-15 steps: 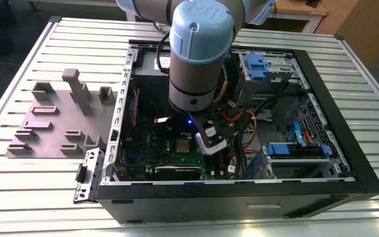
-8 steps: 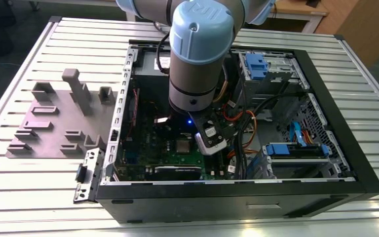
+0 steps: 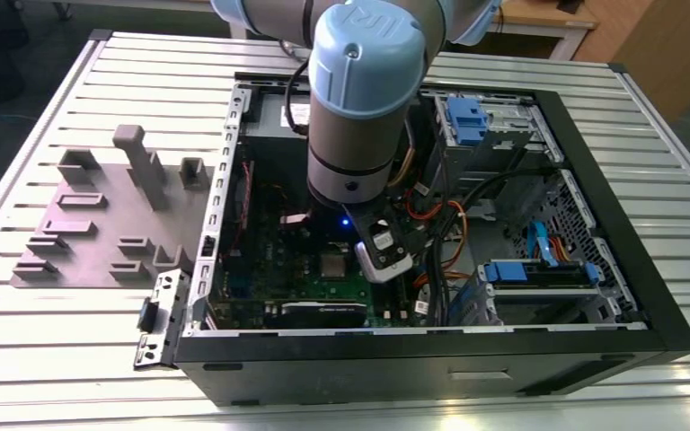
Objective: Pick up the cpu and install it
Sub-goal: 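Place the cpu into insertion slot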
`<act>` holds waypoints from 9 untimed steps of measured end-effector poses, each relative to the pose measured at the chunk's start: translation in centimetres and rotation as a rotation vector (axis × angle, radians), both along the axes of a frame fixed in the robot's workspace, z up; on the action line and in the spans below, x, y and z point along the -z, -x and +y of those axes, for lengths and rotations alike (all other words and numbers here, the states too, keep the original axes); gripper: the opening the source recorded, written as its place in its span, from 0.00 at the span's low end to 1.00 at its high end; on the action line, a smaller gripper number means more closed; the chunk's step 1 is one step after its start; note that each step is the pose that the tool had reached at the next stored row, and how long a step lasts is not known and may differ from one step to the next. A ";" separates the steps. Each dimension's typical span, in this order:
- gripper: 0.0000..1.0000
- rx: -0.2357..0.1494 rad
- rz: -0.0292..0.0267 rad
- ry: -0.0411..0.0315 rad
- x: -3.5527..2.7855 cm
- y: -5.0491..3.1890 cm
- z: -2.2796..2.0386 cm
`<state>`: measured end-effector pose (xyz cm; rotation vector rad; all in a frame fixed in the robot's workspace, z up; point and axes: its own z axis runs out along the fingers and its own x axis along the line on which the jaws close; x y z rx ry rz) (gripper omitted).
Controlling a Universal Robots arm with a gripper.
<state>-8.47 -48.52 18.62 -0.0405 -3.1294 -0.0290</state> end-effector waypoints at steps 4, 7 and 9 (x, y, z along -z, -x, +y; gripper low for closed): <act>0.54 0.000 0.0010 0.0019 -0.07 0.02 -0.03; 0.54 0.000 0.0010 0.0020 -0.07 0.02 -0.03; 0.54 0.000 0.0011 0.0022 -0.22 0.02 -0.03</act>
